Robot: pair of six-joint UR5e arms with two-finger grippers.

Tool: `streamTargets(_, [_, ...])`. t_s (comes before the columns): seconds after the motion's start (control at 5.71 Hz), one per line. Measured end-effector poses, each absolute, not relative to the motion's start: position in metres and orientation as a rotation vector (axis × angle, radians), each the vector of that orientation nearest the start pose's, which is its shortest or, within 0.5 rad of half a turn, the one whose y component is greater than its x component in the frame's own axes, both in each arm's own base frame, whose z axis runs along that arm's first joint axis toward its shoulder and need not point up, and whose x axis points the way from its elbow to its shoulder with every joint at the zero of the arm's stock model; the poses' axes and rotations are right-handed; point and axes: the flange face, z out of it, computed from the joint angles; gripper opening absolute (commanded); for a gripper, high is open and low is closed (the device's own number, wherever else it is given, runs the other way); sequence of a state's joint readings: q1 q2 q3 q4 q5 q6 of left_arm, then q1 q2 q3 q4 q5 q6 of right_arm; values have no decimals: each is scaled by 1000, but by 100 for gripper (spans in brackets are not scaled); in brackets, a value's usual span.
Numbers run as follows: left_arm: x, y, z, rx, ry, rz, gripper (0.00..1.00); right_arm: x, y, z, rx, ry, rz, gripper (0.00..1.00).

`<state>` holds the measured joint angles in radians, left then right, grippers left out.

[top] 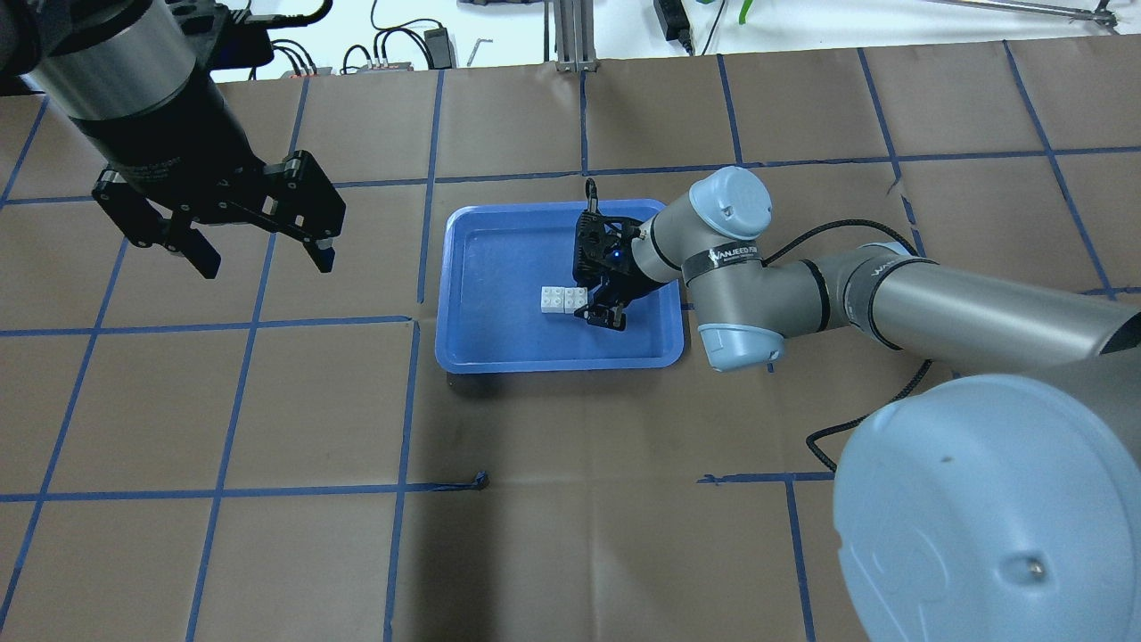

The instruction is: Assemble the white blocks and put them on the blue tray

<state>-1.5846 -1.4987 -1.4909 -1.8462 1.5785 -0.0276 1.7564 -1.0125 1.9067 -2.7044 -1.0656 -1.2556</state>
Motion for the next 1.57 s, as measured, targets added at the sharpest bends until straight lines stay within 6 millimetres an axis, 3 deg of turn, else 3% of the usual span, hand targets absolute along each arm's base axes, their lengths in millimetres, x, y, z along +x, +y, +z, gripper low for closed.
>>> streamTargets(0.17, [-139,-442,534,-21,3125,194,100,287,-545,156,-1882,2013,-649,60])
streamTargets(0.35, [-139,-442,534,-21,3125,195,100,287,-545,156,-1882,2013,-649,96])
streamTargets(0.7, [-139,-442,534,-21,3125,197,100,288,-551,164,-1839,2048,-658,100])
streamTargets(1.05, [-139,-441,533,-21,3125,198,100,280,-571,193,-1718,2162,-689,100])
streamTargets(1.22, [-139,-441,533,-21,3125,198,100,268,-578,213,-1658,2242,-671,100])
streamTargets(1.57, [-139,-441,533,-21,3125,198,100,221,-587,268,-1493,2432,-471,100])
